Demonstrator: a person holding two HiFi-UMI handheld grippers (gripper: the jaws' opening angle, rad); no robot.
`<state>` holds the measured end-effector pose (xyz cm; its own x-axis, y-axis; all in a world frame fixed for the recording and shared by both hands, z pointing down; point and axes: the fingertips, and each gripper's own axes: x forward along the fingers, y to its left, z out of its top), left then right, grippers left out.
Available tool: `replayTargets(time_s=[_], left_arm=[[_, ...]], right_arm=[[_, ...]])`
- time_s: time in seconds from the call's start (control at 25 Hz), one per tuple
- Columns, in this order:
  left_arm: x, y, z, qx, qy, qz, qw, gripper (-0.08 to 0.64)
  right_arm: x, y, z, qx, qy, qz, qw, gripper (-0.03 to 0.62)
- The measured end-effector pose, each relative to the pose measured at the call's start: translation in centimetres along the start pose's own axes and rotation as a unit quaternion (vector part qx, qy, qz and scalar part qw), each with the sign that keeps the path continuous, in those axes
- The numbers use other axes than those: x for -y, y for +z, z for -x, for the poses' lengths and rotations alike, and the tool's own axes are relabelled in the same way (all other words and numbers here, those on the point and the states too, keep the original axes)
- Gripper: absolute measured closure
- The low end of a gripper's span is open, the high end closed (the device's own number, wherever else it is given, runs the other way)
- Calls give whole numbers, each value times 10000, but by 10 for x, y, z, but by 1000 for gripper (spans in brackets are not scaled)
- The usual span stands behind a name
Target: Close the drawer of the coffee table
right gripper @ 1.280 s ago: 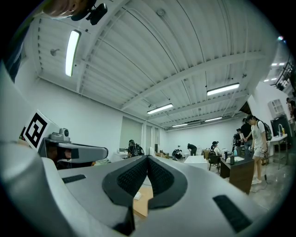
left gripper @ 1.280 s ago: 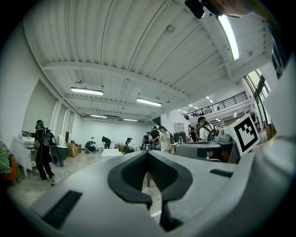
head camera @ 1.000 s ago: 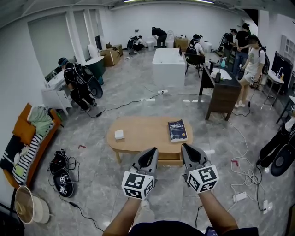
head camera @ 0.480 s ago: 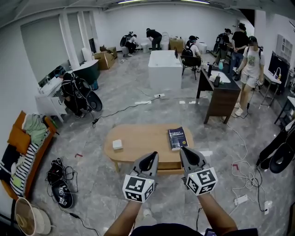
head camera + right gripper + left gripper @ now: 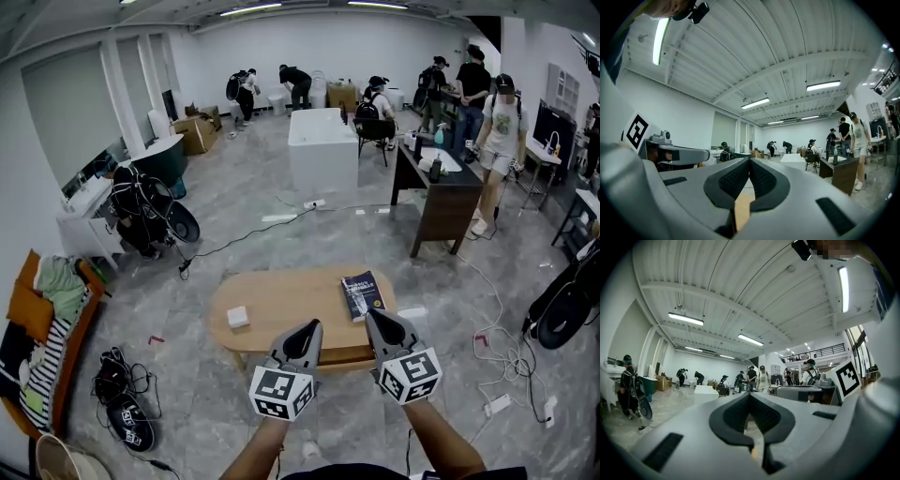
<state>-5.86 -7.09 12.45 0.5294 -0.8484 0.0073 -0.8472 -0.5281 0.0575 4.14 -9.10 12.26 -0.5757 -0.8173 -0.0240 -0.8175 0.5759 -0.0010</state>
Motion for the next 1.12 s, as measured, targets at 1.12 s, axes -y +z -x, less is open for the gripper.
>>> replayTargets(time_s=[1.12], left_arm=[[-85,-43,-23,-242,-336,207,9989,557]], right_arm=[[-13,-50,-71,-339,-542,-112,9979,580]])
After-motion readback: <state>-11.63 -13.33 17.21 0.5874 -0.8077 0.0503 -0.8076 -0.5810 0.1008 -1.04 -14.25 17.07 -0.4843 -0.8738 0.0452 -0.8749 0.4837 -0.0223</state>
